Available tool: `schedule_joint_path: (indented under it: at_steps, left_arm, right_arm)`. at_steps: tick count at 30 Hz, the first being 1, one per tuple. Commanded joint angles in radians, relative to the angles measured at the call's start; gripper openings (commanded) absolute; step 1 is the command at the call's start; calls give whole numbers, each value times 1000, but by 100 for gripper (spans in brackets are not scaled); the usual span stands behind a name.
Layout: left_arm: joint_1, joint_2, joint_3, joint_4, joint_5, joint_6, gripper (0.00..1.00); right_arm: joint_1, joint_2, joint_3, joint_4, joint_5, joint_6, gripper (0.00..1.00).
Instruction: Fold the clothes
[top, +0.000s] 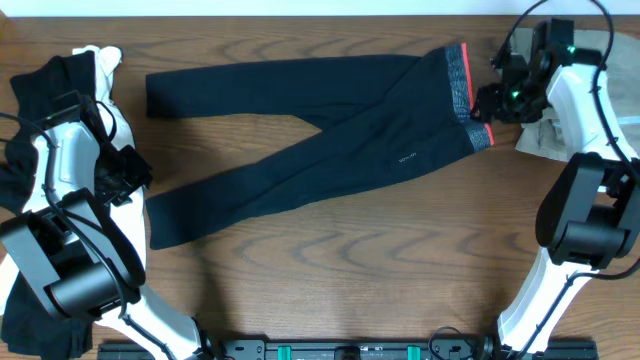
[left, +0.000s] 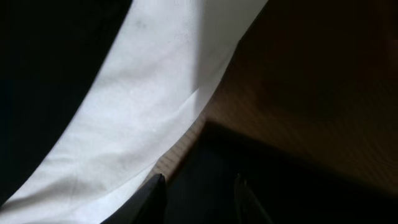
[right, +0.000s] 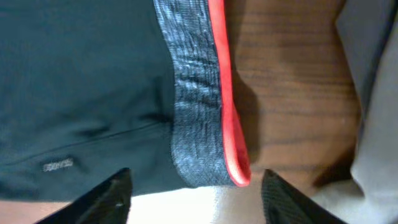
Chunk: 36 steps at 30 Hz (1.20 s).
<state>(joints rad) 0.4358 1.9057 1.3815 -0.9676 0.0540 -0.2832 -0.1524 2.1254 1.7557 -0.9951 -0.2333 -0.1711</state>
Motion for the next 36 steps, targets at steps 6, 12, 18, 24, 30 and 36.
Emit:
schedule_joint_path:
  at_steps: [6,12,18,24,30,36]
  left_arm:
    - [0,-4,9,17,10,21,39]
    - [-1,-4,8,24,10,22,39]
    - [0,-4,8,24,10,29,39]
    - [0,-4,2,24,10,40,40]
    - [0,-4,0,24,10,40,40]
    - [0,-4,0,24,10,40,41]
  right_arm:
    - [-8,4,-140,132,8,6,61]
    - [-8,4,-183,175,8,25,54]
    - [-15,3,-183,190,8,117,2]
    - [-46,-28,-178,100,9,175,1]
    - [-90,-158,-178,-8,45,255,1]
    - [-119,-247,-179,-169,100,314,1]
